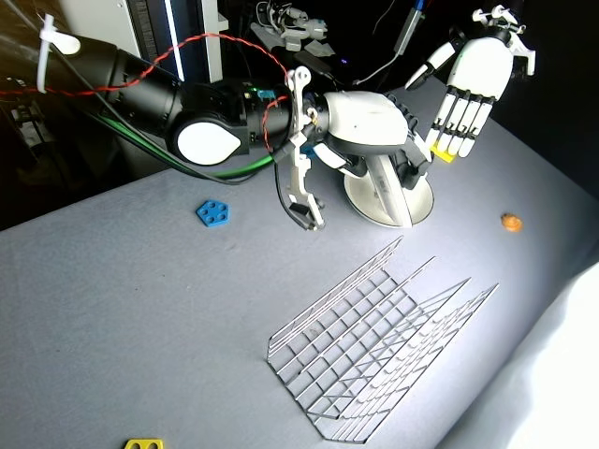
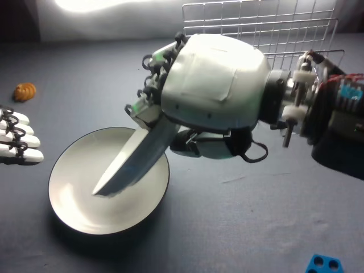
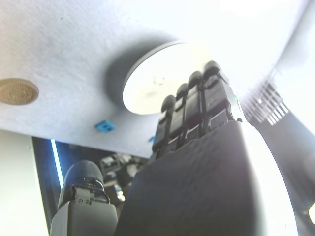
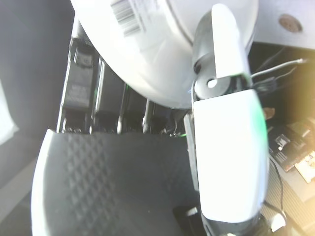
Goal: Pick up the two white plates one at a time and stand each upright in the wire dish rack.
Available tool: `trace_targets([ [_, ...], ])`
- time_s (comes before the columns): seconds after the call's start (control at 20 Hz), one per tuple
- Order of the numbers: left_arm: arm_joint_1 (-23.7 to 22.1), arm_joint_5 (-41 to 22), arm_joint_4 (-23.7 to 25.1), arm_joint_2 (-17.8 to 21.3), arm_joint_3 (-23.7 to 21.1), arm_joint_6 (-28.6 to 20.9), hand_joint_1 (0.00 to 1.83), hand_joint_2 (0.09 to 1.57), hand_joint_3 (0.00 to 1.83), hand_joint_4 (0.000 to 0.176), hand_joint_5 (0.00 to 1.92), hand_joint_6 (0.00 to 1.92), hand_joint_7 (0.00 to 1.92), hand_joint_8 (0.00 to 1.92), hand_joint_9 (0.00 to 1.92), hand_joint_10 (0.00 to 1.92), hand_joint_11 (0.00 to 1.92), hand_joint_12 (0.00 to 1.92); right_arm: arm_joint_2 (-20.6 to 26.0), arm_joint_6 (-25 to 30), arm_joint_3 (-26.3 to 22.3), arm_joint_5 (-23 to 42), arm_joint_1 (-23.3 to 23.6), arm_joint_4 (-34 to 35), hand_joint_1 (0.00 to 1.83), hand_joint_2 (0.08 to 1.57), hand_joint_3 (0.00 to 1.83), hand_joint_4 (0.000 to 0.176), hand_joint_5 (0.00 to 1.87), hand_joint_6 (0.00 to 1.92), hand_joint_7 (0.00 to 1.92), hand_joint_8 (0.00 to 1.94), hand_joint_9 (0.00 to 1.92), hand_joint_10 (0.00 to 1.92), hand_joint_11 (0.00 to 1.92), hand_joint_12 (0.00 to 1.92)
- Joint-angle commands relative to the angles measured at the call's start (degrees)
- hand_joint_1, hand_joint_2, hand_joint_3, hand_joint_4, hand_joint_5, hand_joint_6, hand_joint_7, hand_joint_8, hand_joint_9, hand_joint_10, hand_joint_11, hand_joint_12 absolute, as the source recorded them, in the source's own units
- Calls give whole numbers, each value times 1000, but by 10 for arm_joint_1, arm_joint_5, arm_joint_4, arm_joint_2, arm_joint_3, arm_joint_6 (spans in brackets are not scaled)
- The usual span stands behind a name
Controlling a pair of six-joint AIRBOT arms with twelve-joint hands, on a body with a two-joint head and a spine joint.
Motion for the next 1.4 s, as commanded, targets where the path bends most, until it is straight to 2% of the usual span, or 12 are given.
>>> trace_targets([
  [0.0, -8, -20, -35, 6, -1, -7, 0, 1087, 0, 0, 62, 17, 35, 12, 17, 6, 6, 3, 9, 5, -6, 90, 18, 14, 1201, 1146, 1, 19, 900, 1166, 961, 970, 1107, 3, 676, 870],
  [0.15, -9, -19, -34, 5, -7, -15, 0, 1088, 0, 0, 35, 2, 13, 1, 0, 0, 0, 0, 24, 12, -22, 57, 49, 66, 1204, 1141, 0, 21, 908, 1148, 975, 952, 1109, 3, 684, 865],
  [0.35, -12, -10, -12, 0, -11, -28, 0, 1091, 1, 0, 28, 3, 9, 3, 0, 0, 0, 0, 48, 13, -40, -25, 93, 137, 1200, 1149, 1, 18, 888, 1181, 960, 976, 1099, 1, 670, 867],
  [0.45, -15, -9, -5, -3, -13, -35, 0, 1093, 2, 0, 45, 6, 20, 5, 2, 0, 0, 0, 64, 12, -48, -39, 112, 170, 1208, 1131, 0, 23, 922, 1120, 998, 920, 1120, 5, 711, 844],
  [0.7, -18, 3, -5, -15, -23, -39, 0, 1093, 2, 0, 39, 7, 12, 5, 0, 0, 0, 0, 102, 12, -51, -97, 158, 299, 1200, 1148, 0, 21, 897, 1165, 961, 974, 1106, 11, 683, 870],
  [0.95, -13, 30, 19, -38, -25, -40, 0, 1088, 0, 0, 40, 3, 15, 3, 0, 0, 0, 0, 132, 13, -51, -140, 189, 370, 1195, 1158, 2, 18, 875, 1204, 937, 1009, 1096, 2, 643, 905],
  [1.1, -17, 34, 19, -51, -21, -40, 0, 1092, 1, 0, 60, 8, 43, 12, 20, 7, 0, 0, 148, 33, -48, -160, 208, 377, 1206, 1137, 0, 21, 911, 1140, 988, 935, 1123, 7, 684, 889],
  [1.25, -19, 44, 19, -61, -18, -47, 0, 1094, 2, 0, 24, 0, 10, 0, 0, 0, 0, 0, 154, 83, -33, -179, 219, 377, 1198, 1150, 0, 22, 891, 1173, 959, 982, 1109, 12, 651, 926],
  [1.35, -19, 53, 19, -68, -16, -56, 0, 1095, 2, 0, 22, 1, 5, 1, 1, 0, 0, 0, 157, 90, -27, -176, 218, 358, 1206, 1136, 0, 24, 924, 1122, 979, 948, 1116, 9, 666, 933],
])
